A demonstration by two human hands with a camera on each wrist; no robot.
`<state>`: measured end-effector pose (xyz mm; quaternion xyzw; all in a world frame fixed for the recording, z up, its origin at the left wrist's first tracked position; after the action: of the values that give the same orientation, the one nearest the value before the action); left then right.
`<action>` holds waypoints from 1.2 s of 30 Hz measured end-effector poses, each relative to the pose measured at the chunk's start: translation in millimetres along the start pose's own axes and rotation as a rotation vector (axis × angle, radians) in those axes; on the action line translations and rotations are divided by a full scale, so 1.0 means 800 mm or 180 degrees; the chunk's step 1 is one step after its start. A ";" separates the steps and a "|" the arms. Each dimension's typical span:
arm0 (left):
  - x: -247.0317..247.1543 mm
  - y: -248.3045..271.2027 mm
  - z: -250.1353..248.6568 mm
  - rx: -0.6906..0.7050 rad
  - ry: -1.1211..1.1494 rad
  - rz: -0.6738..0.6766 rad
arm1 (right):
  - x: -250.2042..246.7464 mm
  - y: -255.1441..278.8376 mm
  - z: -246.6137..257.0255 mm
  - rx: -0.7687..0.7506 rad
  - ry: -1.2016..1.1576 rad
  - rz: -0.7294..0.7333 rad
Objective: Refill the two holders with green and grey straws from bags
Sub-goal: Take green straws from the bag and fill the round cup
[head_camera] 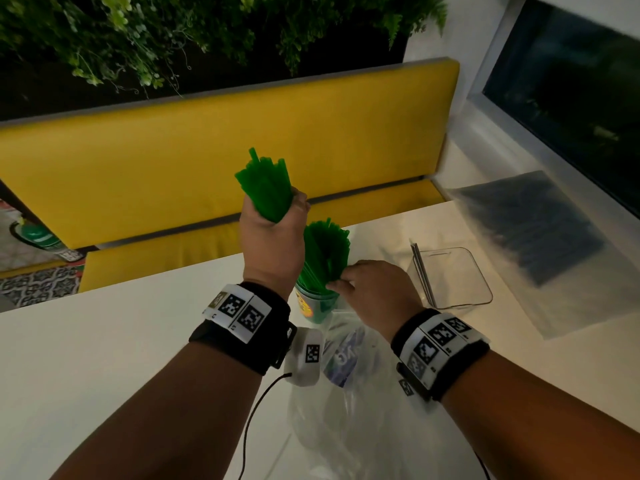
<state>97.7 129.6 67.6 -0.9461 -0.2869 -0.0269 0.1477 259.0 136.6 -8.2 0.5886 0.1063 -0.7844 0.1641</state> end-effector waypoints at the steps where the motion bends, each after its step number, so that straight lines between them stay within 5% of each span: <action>1: 0.002 0.004 -0.001 0.0002 0.0024 -0.0016 | 0.000 -0.001 0.000 0.0026 -0.0006 0.0043; 9: 0.002 0.026 0.025 -0.0122 -0.0150 -0.0056 | -0.009 0.005 0.001 0.0046 -0.0089 -0.0009; 16: -0.002 0.024 0.046 0.0139 -0.1039 0.0334 | -0.005 0.005 0.004 0.0073 0.0160 0.0016; 21: -0.012 0.037 0.090 -0.0226 -0.1239 0.0802 | -0.009 0.006 -0.001 0.0216 0.0001 0.0156; 31: -0.027 0.051 0.069 -0.0311 -0.0802 0.1441 | -0.009 0.007 0.000 0.0396 -0.0287 0.0379; 36: -0.008 0.030 -0.016 0.0869 -0.1335 0.1353 | -0.005 0.011 -0.005 0.0589 -0.0549 0.0449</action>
<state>106.2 103.5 72.3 -0.9412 -0.1081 0.2387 0.2132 266.8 130.4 -5.7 0.5377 -0.0226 -0.8250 0.1724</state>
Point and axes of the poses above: each hand's wrist, its own y-axis away from the middle knuckle, its own x-axis out of the palm, z = x × y, the point moved 7 cm from there along -y, towards the middle knuckle, and after that the axes turned 4 degrees about x, right-handed, at the moved point
